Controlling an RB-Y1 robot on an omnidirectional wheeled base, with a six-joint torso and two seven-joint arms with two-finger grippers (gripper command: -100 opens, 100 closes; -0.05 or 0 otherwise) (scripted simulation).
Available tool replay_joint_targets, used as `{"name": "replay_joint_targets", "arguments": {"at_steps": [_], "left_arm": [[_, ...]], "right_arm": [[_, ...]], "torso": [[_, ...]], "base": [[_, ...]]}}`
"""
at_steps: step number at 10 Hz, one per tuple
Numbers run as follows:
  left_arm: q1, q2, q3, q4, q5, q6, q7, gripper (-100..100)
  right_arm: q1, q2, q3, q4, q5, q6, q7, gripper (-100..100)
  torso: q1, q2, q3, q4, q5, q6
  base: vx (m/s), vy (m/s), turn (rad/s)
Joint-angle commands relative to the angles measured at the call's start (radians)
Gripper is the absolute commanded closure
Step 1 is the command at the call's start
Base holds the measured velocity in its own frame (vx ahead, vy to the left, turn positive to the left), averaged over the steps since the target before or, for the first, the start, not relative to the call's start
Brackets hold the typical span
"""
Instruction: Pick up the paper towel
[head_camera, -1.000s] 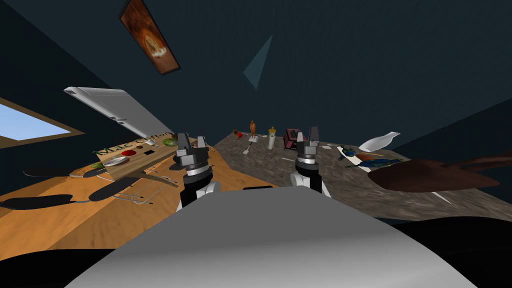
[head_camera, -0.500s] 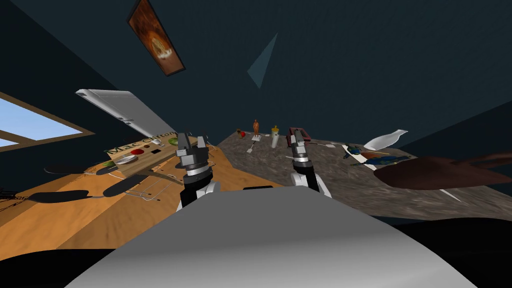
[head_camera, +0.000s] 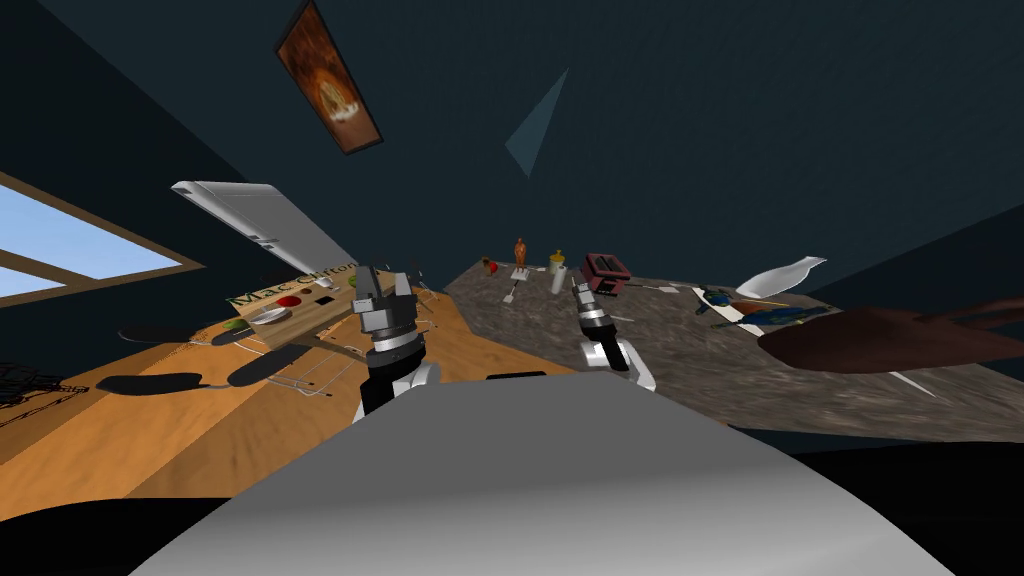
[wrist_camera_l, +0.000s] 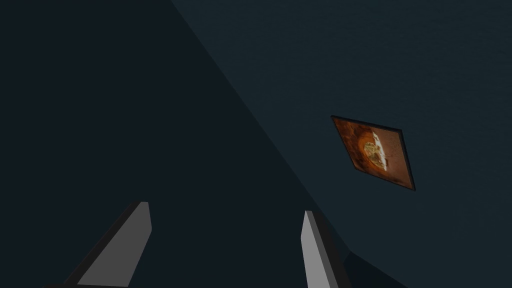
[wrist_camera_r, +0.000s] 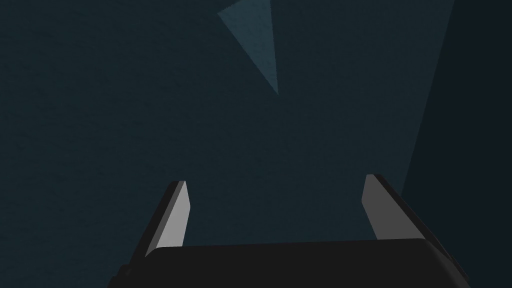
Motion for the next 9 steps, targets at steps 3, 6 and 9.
{"name": "replay_joint_targets", "arguments": {"at_steps": [3, 6, 9], "left_arm": [[0.000, 0.000, 0.000, 0.000, 0.000, 0.000, 0.000, 0], [0.000, 0.000, 0.000, 0.000, 0.000, 0.000, 0.000, 0], [0.000, 0.000, 0.000, 0.000, 0.000, 0.000, 0.000, 0]], "right_arm": [[-0.011, -0.014, 0.011, 0.028, 0.072, 0.071, -0.011, -100], [-0.049, -0.037, 0.018, 0.092, 0.153, 0.152, -0.030, -100], [-0.091, -0.060, 0.028, 0.163, 0.238, 0.239, -0.051, -100]], "torso": [[-0.004, 0.000, 0.000, 0.000, -0.001, 0.000], [-0.005, -0.001, -0.001, 0.000, -0.001, 0.000], [-0.007, -0.001, -0.001, 0.000, -0.001, 0.000]], "base": [[-0.025, 0.114, 0.003], [-0.021, 0.115, 0.003], [-0.011, 0.103, -0.005]]}}
